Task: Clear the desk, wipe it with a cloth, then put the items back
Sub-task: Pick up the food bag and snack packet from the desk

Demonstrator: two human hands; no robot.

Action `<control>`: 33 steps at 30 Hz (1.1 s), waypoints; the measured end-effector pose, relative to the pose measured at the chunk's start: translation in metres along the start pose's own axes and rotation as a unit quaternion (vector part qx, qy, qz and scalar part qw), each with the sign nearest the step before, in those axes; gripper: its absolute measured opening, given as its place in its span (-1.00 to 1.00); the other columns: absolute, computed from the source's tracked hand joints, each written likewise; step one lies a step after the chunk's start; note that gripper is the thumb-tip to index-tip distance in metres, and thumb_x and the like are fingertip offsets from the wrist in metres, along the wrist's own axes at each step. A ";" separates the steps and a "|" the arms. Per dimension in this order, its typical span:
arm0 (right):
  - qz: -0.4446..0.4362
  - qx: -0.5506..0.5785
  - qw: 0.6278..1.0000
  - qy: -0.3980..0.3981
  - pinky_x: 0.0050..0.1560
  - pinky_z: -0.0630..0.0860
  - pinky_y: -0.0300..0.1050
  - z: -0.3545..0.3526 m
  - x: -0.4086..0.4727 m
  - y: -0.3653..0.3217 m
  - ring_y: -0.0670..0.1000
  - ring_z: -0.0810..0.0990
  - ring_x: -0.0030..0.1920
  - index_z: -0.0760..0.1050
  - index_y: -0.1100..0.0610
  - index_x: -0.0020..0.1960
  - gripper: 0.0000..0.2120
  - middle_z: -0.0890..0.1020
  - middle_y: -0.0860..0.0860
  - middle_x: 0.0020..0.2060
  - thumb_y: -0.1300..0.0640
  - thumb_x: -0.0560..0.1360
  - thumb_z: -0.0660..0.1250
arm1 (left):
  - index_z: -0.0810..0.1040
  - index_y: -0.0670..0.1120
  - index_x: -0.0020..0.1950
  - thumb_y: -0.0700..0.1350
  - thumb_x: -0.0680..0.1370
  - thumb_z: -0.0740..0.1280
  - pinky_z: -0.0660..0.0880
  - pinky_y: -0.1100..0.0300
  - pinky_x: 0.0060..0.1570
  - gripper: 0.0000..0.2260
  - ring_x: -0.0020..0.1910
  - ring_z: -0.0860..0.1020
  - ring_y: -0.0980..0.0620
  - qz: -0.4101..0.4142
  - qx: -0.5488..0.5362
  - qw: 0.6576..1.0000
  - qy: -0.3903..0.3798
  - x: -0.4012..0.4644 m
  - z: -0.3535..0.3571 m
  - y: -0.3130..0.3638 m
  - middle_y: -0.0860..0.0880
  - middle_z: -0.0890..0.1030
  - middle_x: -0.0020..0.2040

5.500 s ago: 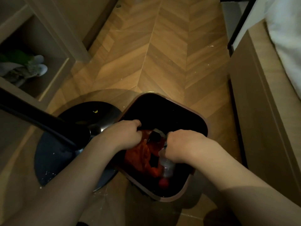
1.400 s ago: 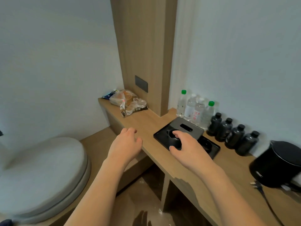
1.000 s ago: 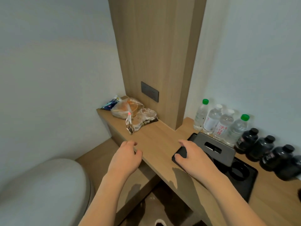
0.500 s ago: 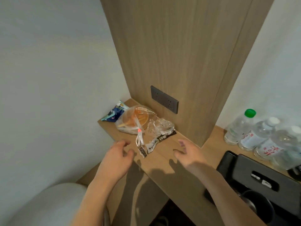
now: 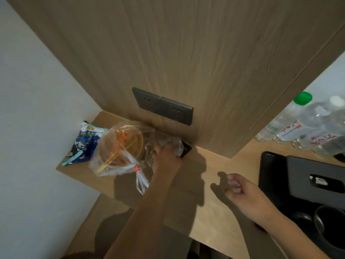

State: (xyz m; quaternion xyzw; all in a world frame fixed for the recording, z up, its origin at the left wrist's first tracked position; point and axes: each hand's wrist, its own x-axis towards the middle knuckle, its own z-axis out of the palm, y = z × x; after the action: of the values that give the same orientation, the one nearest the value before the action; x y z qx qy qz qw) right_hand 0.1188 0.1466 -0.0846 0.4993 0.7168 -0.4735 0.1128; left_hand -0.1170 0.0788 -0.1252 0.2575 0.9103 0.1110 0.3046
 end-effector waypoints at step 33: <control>0.013 0.271 0.960 0.062 -0.31 0.49 -0.04 0.040 0.001 -0.076 0.11 0.59 -0.34 0.35 0.12 -0.25 -0.79 0.58 0.11 -0.33 0.20 0.53 0.30 | 0.53 -0.08 -0.20 -0.22 0.56 0.34 0.43 0.05 -0.32 -0.85 -0.39 0.54 0.07 0.069 -0.314 0.931 0.171 -0.138 -0.091 -0.050 -0.14 0.56 -0.34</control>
State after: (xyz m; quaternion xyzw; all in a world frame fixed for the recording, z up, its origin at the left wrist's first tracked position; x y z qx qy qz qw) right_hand 0.0434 0.1109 -0.0634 0.5491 0.5604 -0.6166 -0.0657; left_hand -0.0987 -0.0417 -0.0027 0.1883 0.8469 0.4546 0.2017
